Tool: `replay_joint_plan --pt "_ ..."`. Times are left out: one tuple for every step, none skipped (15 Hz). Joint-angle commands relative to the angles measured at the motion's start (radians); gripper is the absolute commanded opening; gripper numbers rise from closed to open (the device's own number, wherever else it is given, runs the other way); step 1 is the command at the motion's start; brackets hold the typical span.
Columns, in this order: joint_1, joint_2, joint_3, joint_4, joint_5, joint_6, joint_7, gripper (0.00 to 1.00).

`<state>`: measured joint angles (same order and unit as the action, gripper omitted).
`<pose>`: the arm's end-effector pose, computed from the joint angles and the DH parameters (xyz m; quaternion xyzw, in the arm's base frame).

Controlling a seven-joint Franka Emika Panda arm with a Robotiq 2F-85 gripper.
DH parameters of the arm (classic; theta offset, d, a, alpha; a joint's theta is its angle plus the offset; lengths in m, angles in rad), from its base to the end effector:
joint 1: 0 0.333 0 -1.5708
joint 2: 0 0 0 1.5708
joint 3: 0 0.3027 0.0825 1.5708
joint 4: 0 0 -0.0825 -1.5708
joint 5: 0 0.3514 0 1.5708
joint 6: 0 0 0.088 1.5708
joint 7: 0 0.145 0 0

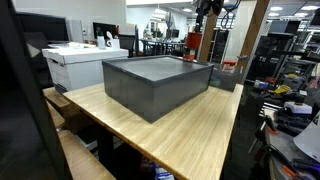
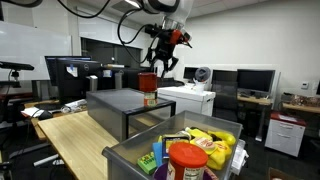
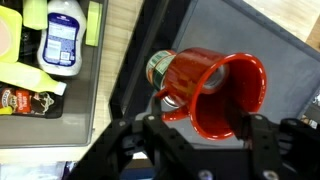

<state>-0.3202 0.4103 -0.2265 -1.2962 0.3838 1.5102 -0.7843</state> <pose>0.5646 -0.2507 0.4635 -0.9782 -0.1154 -0.0172 0.1718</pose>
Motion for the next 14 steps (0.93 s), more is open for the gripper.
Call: replay_joint_plan --pt "0.010 -0.054 -0.008 -0.045 -0.015 0.019 0.012 0.95" --pt "0.009 -0.076 -0.011 -0.070 -0.014 0.035 0.004 0.99" --pt "0.008 -0.087 -0.013 -0.080 -0.012 0.042 0.000 0.99" --pt "0.007 -0.101 -0.015 -0.095 -0.010 0.053 -0.004 1.00" --pt "0.006 -0.113 -0.019 -0.109 -0.008 0.066 -0.008 1.00" --pt "0.005 -0.130 -0.022 -0.130 -0.007 0.084 -0.014 1.00" --pt "0.004 -0.144 -0.025 -0.151 -0.006 0.103 -0.019 1.00" --pt "0.003 -0.156 -0.029 -0.172 -0.004 0.124 -0.021 1.00" --pt "0.002 -0.163 -0.031 -0.193 -0.001 0.143 -0.025 1.00" --pt "0.000 -0.171 -0.033 -0.217 0.003 0.165 -0.034 1.00" --pt "-0.001 -0.177 -0.034 -0.234 0.005 0.183 -0.039 1.00" --pt "-0.001 -0.187 -0.037 -0.268 0.009 0.218 -0.043 1.00" --pt "-0.001 -0.194 -0.038 -0.296 0.014 0.250 -0.050 1.00" --pt "-0.028 -0.202 -0.009 -0.319 0.011 0.281 -0.052 1.00"
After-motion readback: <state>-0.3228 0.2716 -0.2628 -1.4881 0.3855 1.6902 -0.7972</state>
